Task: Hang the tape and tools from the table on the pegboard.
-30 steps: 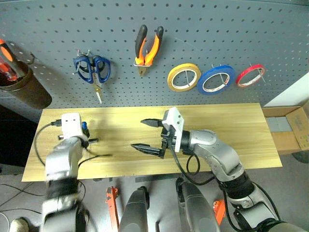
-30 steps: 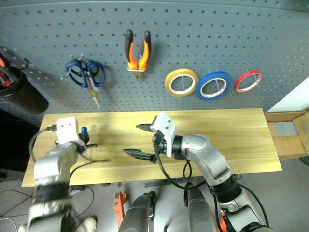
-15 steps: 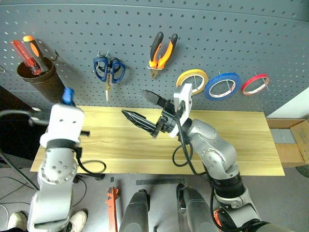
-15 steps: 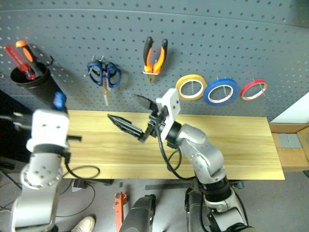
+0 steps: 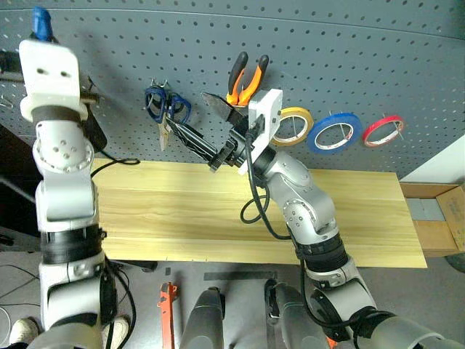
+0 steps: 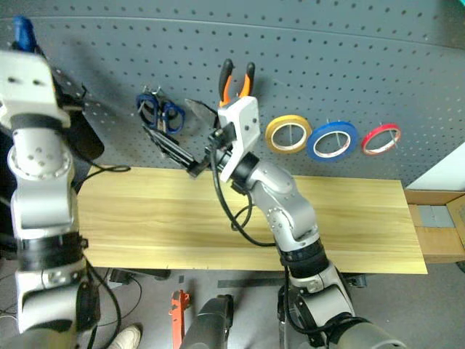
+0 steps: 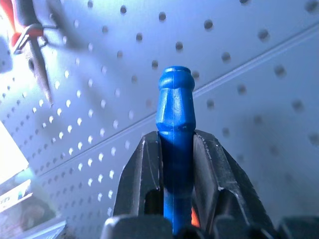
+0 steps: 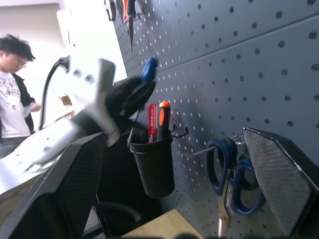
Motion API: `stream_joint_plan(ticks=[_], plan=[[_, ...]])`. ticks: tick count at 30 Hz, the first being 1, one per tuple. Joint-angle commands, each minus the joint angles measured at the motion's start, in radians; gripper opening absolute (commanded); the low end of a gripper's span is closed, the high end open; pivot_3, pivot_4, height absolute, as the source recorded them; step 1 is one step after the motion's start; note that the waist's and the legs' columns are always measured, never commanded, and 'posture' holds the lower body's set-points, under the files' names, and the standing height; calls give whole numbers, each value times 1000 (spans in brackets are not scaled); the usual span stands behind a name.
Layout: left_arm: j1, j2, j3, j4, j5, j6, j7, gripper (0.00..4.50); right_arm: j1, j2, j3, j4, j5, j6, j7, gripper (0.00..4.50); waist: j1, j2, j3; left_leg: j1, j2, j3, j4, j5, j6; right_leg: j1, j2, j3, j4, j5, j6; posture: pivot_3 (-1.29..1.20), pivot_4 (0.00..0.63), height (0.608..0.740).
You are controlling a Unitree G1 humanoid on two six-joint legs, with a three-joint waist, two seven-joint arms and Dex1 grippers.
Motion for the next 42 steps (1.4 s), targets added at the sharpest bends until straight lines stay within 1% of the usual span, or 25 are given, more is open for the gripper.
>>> stream_joint_plan(ticks=[1,7,12,22,27,29,30,38,39,42], plan=[[-68,26,3,115,11,-125,38,492,-29,41,13,-26,-3,-23,-12,4500,-1,0,0,0,0,0,0,0,0,0,0,0,0,0,0,96,254,740],[-121,28,-15,236,11,-219,50,492,-29,39,21,-26,-2,-20,-24,4500,-5,0,0,-1,0,2,0,0,0,-2,-2,0,1,0,0,91,257,740],[-67,11,10,208,-11,-194,48,492,-24,30,26,-28,-2,-20,-26,4500,-7,0,0,-1,0,2,1,0,1,-2,-2,0,2,0,0,92,258,740],[119,-68,121,-66,-63,55,80,492,-10,23,22,-23,-9,-23,-23,4500,-10,0,0,-1,1,1,1,-1,2,-2,-2,0,3,0,0,105,260,740],[137,-106,174,-104,-106,160,101,492,-5,11,15,-25,-10,-17,-14,4500,-13,0,0,-1,1,2,2,-1,2,-2,-2,0,3,0,-1,113,260,740],[129,-119,187,-99,-125,198,106,1217,-4,9,12,-26,-11,-18,-14,4500,-16,0,0,-1,1,1,2,-1,2,-2,-2,0,3,0,-1,113,260,740],[128,-123,192,-99,-132,212,107,1485,-4,9,12,-28,-11,-18,-15,4500,-16,-1,0,-1,1,2,2,-1,2,-2,-1,0,3,0,-1,112,259,740],[111,-144,202,-100,-185,265,97,4242,4,3,15,-34,-17,-19,-16,4500,-16,-1,-2,0,1,1,2,0,1,-1,-2,0,4,1,-1,109,251,740],[111,-143,201,-101,-188,268,94,4478,6,1,16,-35,-18,-19,-15,4500,-16,-1,-4,0,1,1,2,0,1,-1,-2,0,4,1,-1,110,249,740],[115,-148,198,-125,-209,292,84,4478,30,-36,13,-58,-22,-9,0,4500,-16,-1,-10,0,1,1,2,0,1,-1,-2,0,4,1,-1,116,240,740]])
